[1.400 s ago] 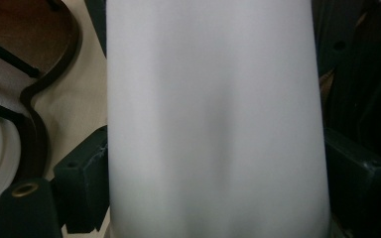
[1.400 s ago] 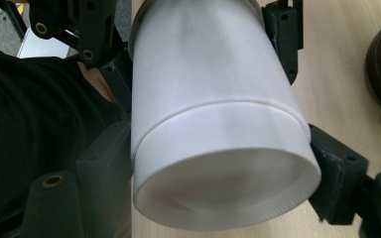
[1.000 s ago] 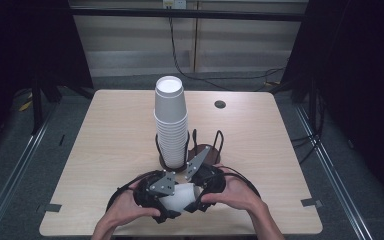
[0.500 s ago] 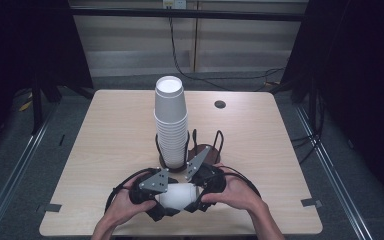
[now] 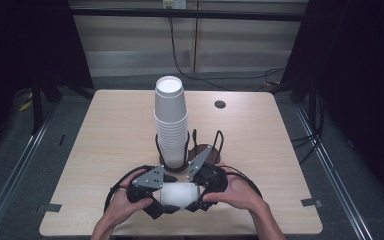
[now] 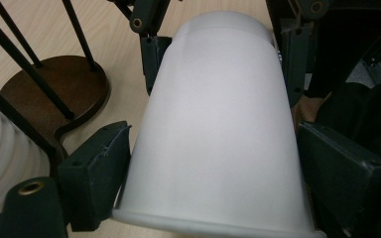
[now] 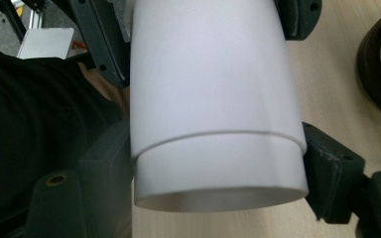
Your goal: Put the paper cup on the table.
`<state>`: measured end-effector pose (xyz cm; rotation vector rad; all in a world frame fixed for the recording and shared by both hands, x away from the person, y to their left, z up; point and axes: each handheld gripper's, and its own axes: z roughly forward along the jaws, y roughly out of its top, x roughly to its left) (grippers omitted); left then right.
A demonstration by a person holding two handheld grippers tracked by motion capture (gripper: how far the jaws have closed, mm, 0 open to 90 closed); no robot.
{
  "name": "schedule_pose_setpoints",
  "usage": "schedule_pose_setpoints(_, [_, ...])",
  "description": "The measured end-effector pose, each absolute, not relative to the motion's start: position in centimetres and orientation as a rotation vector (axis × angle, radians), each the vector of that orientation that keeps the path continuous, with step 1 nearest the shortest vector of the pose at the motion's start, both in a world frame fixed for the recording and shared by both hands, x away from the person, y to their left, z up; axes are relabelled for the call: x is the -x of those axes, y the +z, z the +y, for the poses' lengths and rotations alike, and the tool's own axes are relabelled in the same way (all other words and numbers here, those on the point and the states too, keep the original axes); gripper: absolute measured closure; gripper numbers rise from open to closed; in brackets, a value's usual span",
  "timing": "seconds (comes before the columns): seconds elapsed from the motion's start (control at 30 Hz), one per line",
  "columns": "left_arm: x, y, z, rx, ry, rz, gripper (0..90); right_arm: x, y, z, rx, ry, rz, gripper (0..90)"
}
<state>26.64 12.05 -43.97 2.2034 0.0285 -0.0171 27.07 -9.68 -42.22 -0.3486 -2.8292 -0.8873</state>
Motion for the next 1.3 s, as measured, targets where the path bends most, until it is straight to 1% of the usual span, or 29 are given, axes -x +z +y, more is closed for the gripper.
schedule_pose_setpoints(0.1, [-26.8,-43.8,12.3,-2.18,-0.019,0.042,15.5,-27.1,-42.2,-9.8,0.353,-0.894,-2.827,23.9])
schedule_pose_setpoints(0.2, [-27.0,-43.5,12.7,-2.121,-0.013,0.077,15.5,-27.1,-42.2,-10.1,0.385,-0.894,-2.829,23.9])
schedule_pose_setpoints(0.4, [-27.2,-43.3,13.2,-2.089,0.002,0.129,15.7,-27.1,-42.6,-10.9,0.417,-0.951,-2.826,23.9])
schedule_pose_setpoints(0.5, [-27.2,-43.2,13.6,-2.04,-0.002,0.154,15.7,-27.0,-42.8,-11.4,0.452,-0.999,-2.812,23.9])
schedule_pose_setpoints(0.63, [-27.3,-43.3,14.2,-2.025,0.023,0.197,15.6,-27.0,-43.3,-12.0,0.495,-1.021,-2.798,23.9])
schedule_pose_setpoints(0.73, [-27.3,-43.5,14.7,-1.979,0.012,0.209,15.6,-27.0,-43.6,-12.6,0.526,-1.058,-2.783,23.8])
schedule_pose_setpoints(0.97, [-27.0,-43.7,15.2,-1.952,0.031,0.245,15.6,-26.9,-44.0,-13.1,0.58,-1.136,-2.761,23.7])
schedule_pose_setpoints(1.17, [-27.0,-44.4,15.6,-1.913,0.017,0.302,15.6,-26.9,-44.4,-13.6,0.609,-1.226,-2.724,23.7])
schedule_pose_setpoints(1.3, [-26.8,-44.6,15.7,-1.895,0.02,0.309,15.6,-26.7,-45.1,-14.3,0.642,-1.283,-2.691,23.8])
